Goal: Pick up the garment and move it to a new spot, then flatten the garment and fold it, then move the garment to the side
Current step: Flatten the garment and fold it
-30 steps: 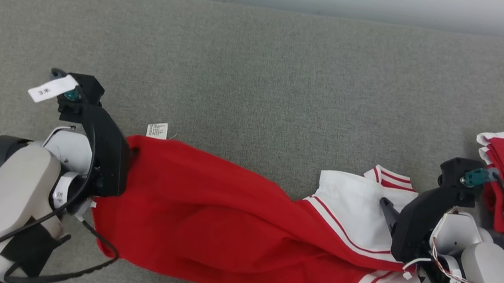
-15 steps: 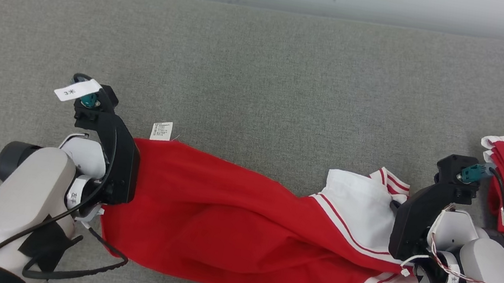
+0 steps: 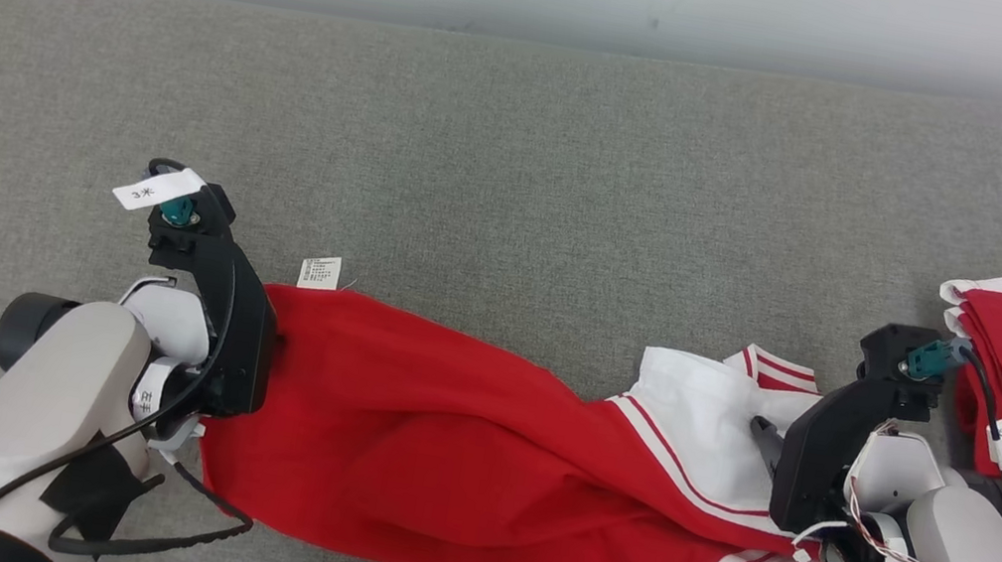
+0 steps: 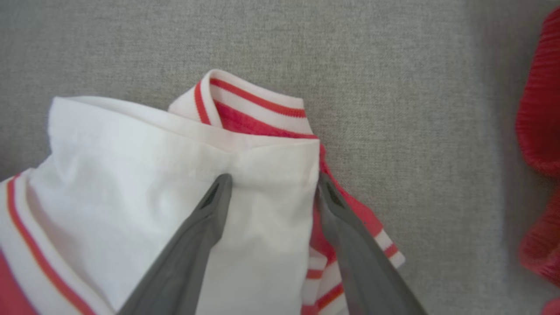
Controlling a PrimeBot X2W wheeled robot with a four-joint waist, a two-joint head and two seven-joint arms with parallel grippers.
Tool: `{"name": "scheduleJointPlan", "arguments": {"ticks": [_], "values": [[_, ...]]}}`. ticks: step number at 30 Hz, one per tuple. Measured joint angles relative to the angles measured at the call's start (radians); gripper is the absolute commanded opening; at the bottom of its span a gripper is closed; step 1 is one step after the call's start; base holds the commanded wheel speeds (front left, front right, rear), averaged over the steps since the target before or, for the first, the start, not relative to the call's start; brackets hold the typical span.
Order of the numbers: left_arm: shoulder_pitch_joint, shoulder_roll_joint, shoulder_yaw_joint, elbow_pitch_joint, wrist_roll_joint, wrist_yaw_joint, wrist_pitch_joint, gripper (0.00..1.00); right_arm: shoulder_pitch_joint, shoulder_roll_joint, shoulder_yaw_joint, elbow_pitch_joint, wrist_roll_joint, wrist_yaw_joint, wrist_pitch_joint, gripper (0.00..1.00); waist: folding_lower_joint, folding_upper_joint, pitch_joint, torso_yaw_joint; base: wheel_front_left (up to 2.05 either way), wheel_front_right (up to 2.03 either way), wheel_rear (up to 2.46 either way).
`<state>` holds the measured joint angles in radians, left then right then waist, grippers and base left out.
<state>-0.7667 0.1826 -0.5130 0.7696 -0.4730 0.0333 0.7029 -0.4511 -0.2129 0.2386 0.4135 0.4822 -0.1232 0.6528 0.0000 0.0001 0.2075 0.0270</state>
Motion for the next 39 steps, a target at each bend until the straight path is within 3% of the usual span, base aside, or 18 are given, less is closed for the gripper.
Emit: {"name": "scheduleJointPlan", "arguments": {"ticks": [1, 2, 3, 4, 5, 6, 13, 19, 29, 33, 39], "values": [[-0.001, 0.000, 0.000, 0.003, 0.000, -0.005, -0.002, 1.00, 0.002, 0.001, 0.000, 0.000, 0.000, 0.000, 0.000, 0.35, 0.0000, 0.0000, 0.000, -0.001, 0.00, 0.00, 0.00], [-0.002, 0.000, 0.000, 0.006, 0.000, -0.007, -0.007, 1.00, 0.004, 0.002, 0.000, -0.001, 0.000, 0.000, 0.000, 0.27, 0.0000, 0.0000, 0.000, -0.001, 0.00, 0.00, 0.00], [-0.002, 0.000, 0.000, 0.009, 0.000, -0.007, -0.010, 0.93, 0.006, 0.003, 0.000, -0.004, 0.000, 0.000, 0.000, 0.16, 0.0001, 0.0000, 0.000, -0.002, 0.00, 0.00, 0.00], [-0.002, 0.000, 0.000, 0.013, 0.000, -0.007, -0.012, 0.47, 0.007, 0.005, 0.000, -0.005, 0.000, 0.000, 0.000, 0.00, 0.0000, 0.0000, 0.000, -0.003, 0.00, 0.00, 0.00], [-0.002, 0.000, 0.000, 0.015, 0.000, -0.008, -0.019, 0.30, 0.007, 0.006, 0.001, -0.006, 0.000, 0.000, 0.000, 0.00, 0.0000, 0.0000, 0.001, -0.004, 0.00, 0.00, 0.00], [-0.002, 0.000, 0.000, 0.016, 0.000, -0.008, -0.025, 0.00, 0.008, 0.007, 0.001, -0.008, 0.000, 0.000, 0.000, 0.00, 0.0000, -0.0001, 0.001, -0.004, 0.00, 0.00, 0.00], [-0.028, -0.001, 0.005, 0.025, 0.001, -0.008, -0.072, 0.00, 0.007, 0.007, -0.006, -0.017, 0.000, 0.000, -0.007, 0.00, 0.0001, -0.0001, 0.003, -0.009, 0.00, 0.00, 0.00], [-0.079, -0.001, 0.021, 0.020, 0.013, -0.008, -0.170, 0.00, -0.037, 0.015, -0.058, -0.032, -0.020, 0.000, -0.097, 0.00, 0.0000, -0.0001, -0.011, -0.012, 0.00, 0.00, 0.00], [-0.244, 0.003, 0.074, -0.127, 0.082, 0.010, -0.526, 0.00, -0.208, 0.024, -0.219, -0.161, -0.080, -0.001, -0.404, 0.00, 0.0000, -0.0001, -0.048, -0.016, 0.00, 0.00, 0.00], [-0.206, 0.008, 0.066, -0.178, 0.086, -0.009, -0.632, 0.00, -0.142, 0.011, -0.189, -0.173, -0.088, -0.001, -0.418, 0.00, -0.0001, -0.0002, -0.061, -0.009, 0.00, 0.00, 0.00], [0.058, 0.009, -0.017, -0.138, 0.087, -0.069, -0.700, 0.00, 0.144, 0.021, -0.132, -0.114, -0.077, 0.023, -0.378, 0.00, -0.0001, -0.0002, -0.062, 0.008, 0.00, 0.00, 0.00]]}}
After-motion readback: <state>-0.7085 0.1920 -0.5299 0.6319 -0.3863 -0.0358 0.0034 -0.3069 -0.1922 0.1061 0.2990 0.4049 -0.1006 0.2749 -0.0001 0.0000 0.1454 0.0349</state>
